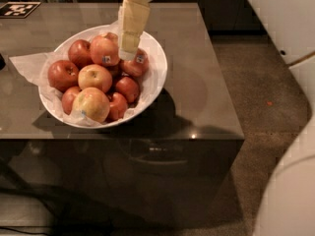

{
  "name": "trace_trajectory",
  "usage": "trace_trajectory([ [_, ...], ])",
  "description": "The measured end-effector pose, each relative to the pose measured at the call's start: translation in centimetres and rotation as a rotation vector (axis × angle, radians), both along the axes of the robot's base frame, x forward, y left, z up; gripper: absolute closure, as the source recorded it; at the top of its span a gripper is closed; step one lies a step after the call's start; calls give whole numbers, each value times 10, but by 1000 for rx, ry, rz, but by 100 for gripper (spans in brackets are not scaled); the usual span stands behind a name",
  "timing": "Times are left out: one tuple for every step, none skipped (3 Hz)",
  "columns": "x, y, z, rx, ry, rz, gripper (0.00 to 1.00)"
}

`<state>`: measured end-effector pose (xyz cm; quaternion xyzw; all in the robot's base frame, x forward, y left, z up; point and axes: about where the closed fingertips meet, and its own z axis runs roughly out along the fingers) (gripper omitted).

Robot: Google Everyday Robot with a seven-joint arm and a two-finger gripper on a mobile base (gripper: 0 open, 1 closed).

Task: Pick apple from white bowl

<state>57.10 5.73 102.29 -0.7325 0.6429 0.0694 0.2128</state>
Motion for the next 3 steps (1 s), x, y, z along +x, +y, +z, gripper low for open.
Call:
trace_trajectory([
  [6, 5, 1, 19, -16, -4, 0],
  [16, 8, -7, 59, -39, 17, 0],
  [23, 10, -19, 138, -40, 34, 0],
])
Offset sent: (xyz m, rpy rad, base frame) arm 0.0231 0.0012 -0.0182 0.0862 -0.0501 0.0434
